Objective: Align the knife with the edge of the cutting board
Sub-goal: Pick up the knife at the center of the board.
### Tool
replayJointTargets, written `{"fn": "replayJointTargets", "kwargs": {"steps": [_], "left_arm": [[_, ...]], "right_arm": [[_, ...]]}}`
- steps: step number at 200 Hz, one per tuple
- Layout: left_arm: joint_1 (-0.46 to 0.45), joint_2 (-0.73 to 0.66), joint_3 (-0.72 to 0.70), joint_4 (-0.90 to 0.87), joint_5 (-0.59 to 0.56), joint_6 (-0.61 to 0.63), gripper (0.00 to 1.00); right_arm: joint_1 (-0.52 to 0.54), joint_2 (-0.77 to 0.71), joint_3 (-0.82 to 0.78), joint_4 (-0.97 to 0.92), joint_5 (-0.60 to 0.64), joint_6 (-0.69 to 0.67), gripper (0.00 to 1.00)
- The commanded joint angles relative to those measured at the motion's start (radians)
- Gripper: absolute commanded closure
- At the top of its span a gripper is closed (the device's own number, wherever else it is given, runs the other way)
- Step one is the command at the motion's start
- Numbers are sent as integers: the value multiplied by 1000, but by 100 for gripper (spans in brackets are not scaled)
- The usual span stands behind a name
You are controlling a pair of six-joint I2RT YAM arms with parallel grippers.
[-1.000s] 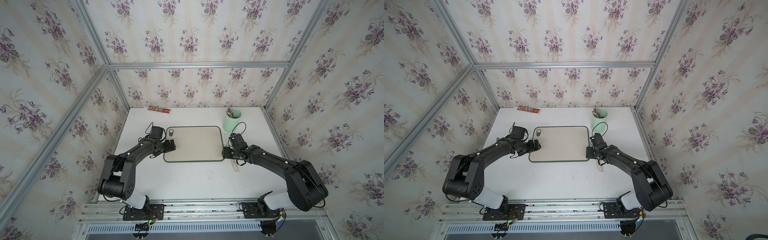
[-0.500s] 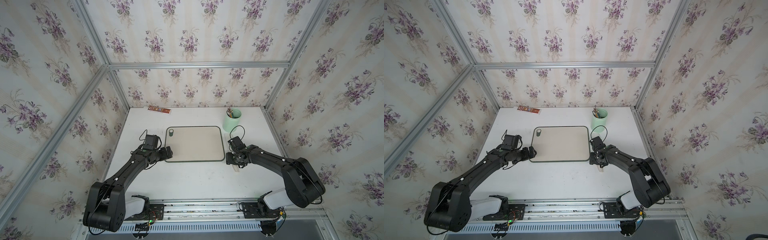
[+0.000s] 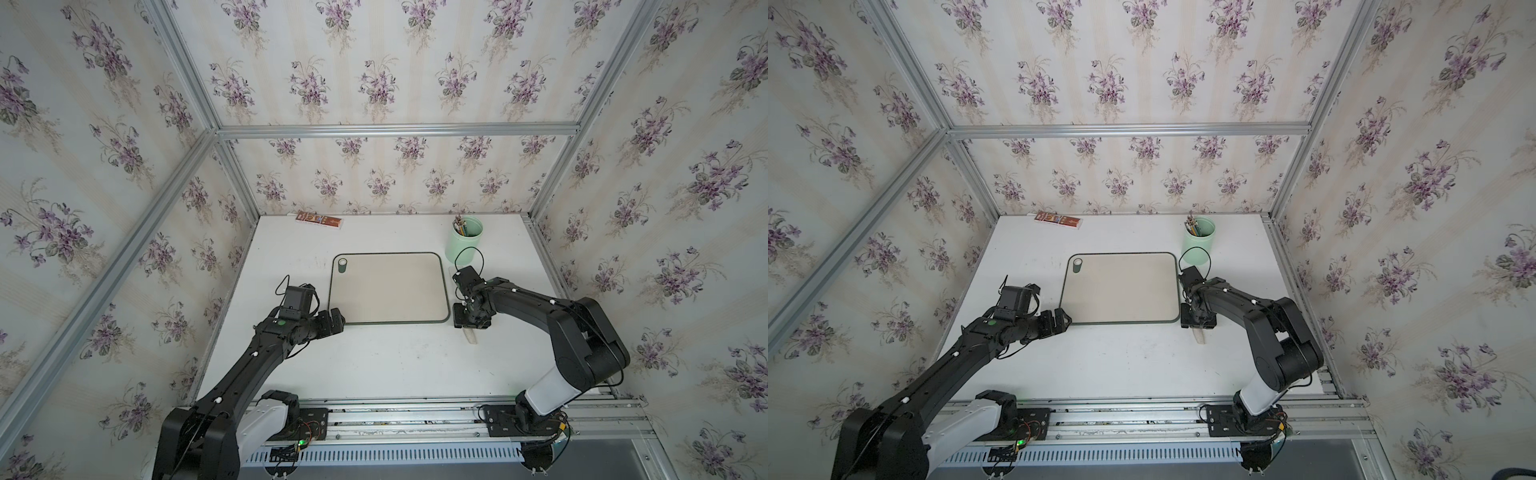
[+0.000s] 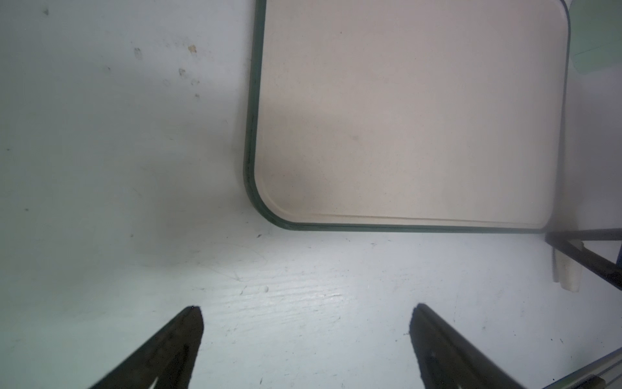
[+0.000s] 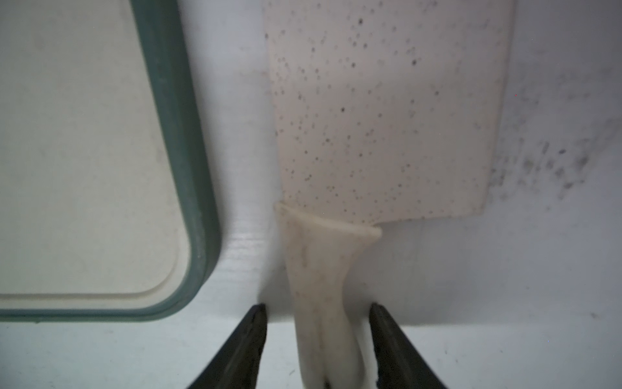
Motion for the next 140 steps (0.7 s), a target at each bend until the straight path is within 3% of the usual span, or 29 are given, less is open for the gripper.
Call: {"fn": "replayJointTargets", "kwargs": {"steps": [1,73,140], "left_arm": [[-32,-10,-9,-4,-4,1,1],[-104,-8,-1,-32,-98,3,1],[-151,-13,-3,-20,-119,23,1]], "right_arm": [[-6,43,17,-10,2,-17,46],[-8,57,8,19,-6,-34,58],[-11,41,-19,57,-47,-29,78]]}}
